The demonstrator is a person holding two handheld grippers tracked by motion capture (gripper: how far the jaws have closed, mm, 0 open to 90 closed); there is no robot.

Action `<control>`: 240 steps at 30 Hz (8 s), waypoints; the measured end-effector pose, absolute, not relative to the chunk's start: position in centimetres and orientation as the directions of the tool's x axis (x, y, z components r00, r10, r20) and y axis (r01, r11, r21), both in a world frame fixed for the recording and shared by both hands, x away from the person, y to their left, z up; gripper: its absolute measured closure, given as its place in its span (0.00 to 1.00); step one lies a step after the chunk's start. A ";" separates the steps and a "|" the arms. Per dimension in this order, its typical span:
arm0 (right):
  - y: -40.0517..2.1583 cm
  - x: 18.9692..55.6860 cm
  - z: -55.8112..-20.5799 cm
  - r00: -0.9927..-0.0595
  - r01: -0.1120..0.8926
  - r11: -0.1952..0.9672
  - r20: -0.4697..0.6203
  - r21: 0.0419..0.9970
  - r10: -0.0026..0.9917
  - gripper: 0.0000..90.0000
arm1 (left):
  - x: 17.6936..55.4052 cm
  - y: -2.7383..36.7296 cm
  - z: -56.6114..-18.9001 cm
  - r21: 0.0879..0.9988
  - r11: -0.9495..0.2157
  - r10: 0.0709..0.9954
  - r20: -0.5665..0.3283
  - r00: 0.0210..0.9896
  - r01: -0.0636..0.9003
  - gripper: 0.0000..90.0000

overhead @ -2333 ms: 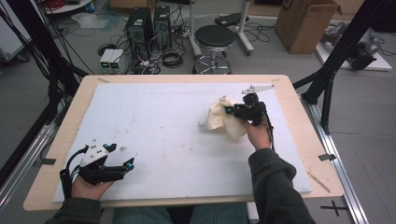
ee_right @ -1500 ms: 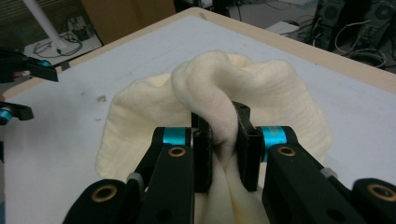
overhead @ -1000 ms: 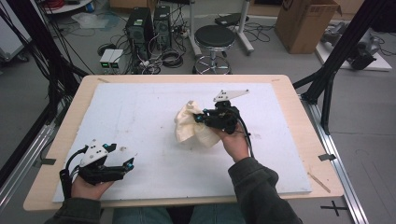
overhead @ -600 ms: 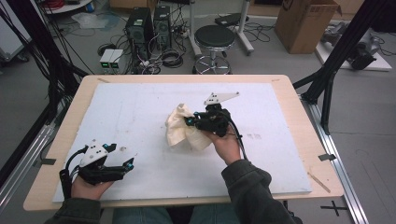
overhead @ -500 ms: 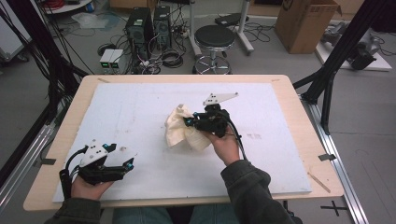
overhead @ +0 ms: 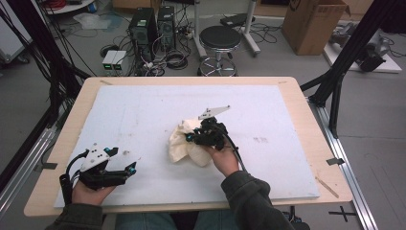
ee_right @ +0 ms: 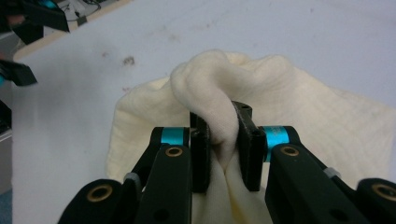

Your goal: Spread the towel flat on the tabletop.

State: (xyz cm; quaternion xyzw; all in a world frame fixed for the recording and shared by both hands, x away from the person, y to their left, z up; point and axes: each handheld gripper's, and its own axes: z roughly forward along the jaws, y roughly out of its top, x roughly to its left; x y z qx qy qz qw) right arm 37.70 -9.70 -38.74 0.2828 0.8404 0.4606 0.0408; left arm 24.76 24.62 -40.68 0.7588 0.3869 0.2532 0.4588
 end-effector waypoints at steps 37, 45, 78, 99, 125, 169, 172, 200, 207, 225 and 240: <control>-15.6 35.4 -38.8 -0.863 0.409 0.434 0.186 0.803 0.470 0.37 | 25.0 23.8 -40.8 0.891 -0.284 0.811 0.025 0.585 0.355 0.20; -17.2 33.9 -39.1 -0.869 0.390 0.459 0.154 0.798 0.470 0.41 | 25.3 22.5 -40.5 0.896 -0.284 0.785 0.013 0.620 0.340 0.20; -14.0 32.7 -43.7 -0.914 0.343 0.638 0.089 0.690 0.396 0.68 | 30.2 12.2 -43.4 0.773 -0.492 0.586 -0.045 0.809 0.400 0.76; -14.8 33.5 -43.4 -0.927 0.339 0.618 0.138 0.709 0.350 0.97 | 30.3 11.8 -43.6 0.744 -0.542 0.586 0.001 0.810 0.391 0.96; -22.0 32.0 -38.5 -0.922 0.305 0.574 0.085 0.760 0.378 0.97 | 27.8 19.4 -37.8 0.851 -0.409 0.638 0.009 0.770 0.329 0.96; -18.9 41.9 -41.3 -0.840 0.433 0.486 0.144 0.759 0.523 0.53 | 36.6 19.2 -42.6 0.801 -0.341 0.712 -0.122 0.691 0.492 0.54; -18.4 42.7 -42.5 -0.832 0.460 0.488 0.169 0.742 0.528 0.58 | 36.8 19.1 -43.1 0.780 -0.356 0.709 -0.133 0.692 0.515 0.57; -17.7 41.4 -40.8 -0.830 0.422 0.596 0.028 0.683 0.556 0.90 | 36.7 18.8 -41.5 0.790 -0.373 0.733 -0.071 0.676 0.487 0.96; -16.3 41.1 -42.1 -0.888 0.422 0.627 0.158 0.655 0.433 0.70 | 36.9 19.1 -41.6 0.782 -0.378 0.740 -0.068 0.670 0.496 0.95; -20.7 44.3 -42.4 -0.721 0.549 0.432 0.143 0.715 0.678 0.74 | 37.3 19.3 -41.9 0.774 -0.379 0.748 -0.065 0.660 0.506 0.96; -19.1 44.0 -43.1 -0.777 0.502 0.535 0.083 0.679 0.624 0.95 | 37.2 19.5 -41.7 0.782 -0.370 0.742 -0.075 0.666 0.501 0.96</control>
